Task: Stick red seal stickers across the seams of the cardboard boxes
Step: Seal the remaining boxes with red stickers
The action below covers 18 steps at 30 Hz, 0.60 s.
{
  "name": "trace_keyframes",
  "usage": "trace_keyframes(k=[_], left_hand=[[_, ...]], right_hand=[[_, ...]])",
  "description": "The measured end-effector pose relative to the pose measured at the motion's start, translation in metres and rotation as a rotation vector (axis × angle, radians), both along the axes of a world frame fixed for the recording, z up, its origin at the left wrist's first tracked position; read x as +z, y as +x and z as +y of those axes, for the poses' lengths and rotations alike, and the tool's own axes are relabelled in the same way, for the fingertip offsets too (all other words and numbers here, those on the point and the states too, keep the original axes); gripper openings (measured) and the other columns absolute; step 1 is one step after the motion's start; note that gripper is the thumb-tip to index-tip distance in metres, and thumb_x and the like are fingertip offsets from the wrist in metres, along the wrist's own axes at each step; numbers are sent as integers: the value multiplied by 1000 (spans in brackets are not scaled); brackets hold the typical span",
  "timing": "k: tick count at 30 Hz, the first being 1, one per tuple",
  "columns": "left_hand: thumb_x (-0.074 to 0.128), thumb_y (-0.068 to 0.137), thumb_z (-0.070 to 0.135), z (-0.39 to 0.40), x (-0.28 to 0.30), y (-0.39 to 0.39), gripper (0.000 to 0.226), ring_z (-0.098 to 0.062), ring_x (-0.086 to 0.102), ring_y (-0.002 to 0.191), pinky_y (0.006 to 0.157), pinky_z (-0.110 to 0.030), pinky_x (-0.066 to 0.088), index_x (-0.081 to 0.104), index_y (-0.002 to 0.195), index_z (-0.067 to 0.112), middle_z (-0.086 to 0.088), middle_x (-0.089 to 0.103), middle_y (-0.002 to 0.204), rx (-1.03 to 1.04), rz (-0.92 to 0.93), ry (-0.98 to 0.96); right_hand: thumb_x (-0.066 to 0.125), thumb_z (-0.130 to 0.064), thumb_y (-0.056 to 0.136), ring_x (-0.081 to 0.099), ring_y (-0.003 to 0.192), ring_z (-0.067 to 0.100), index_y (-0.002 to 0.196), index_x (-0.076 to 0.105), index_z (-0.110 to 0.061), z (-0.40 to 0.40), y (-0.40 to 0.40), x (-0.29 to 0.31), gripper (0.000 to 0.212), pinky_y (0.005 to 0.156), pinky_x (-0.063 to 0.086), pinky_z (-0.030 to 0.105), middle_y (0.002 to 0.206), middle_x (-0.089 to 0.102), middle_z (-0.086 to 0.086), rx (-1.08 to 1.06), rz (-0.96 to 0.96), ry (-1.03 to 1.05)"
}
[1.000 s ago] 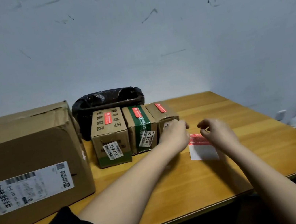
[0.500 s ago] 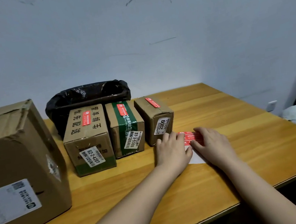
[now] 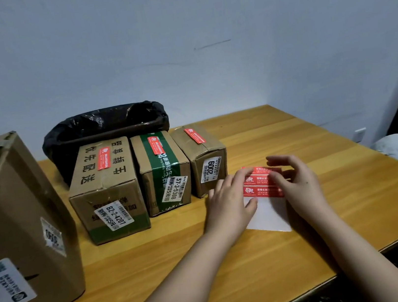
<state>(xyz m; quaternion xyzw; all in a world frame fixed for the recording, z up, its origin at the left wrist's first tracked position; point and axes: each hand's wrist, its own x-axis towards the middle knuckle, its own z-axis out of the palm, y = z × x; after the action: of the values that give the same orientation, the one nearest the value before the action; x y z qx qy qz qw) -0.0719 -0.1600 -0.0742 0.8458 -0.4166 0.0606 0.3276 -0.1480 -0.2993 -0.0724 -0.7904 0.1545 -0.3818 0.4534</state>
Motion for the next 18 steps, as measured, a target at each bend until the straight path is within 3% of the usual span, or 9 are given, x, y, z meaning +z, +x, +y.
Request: trace_keyframes(k=[5,8,11,14,16,18], left_hand=[[65,83,18,3,-1,8,24,-9,61,90,79,-36,55,63,93,40,17,56,103,-114,358,-418],[65,86,7,5,4,7,24,-7,60,83,76,-24,54,67,91,30,16,58,101,-124,435,-511],[65,86,2,7,8,5,24,-5,60,88,75,-21,53,69,91,25,10,59,100,-157,411,-588],[67,85,2,8,10,4,26,-1,60,90,73,-18,51,67,89,28,8,61,100,-145,378,-659],[68,84,3,8,10,4,30,-6,62,87,72,-24,54,65,87,33,6,63,100,-119,371,-710],[68,84,4,9,10,5,31,-13,63,86,71,-28,56,63,86,34,4,64,101,-91,387,-736]], right_hand=[[54,11,86,64,98,13,99,64,-26,8,-1,4,41,84,53,35,102,65,-3,6,-105,-117],[50,15,84,63,99,13,96,64,-29,11,-2,6,47,84,52,33,100,64,-7,20,-159,-162],[46,15,86,58,103,10,105,61,-24,12,-4,8,46,86,50,30,110,55,-11,0,-219,-206],[58,-6,93,63,91,15,112,50,-38,14,-5,9,38,79,54,33,117,50,-18,18,-205,-38],[63,-13,90,62,82,17,108,45,-38,14,-4,7,37,75,53,33,110,57,-13,71,-162,82],[64,-8,89,61,77,14,103,43,-33,14,-2,5,35,73,50,34,94,64,-7,116,-164,118]])
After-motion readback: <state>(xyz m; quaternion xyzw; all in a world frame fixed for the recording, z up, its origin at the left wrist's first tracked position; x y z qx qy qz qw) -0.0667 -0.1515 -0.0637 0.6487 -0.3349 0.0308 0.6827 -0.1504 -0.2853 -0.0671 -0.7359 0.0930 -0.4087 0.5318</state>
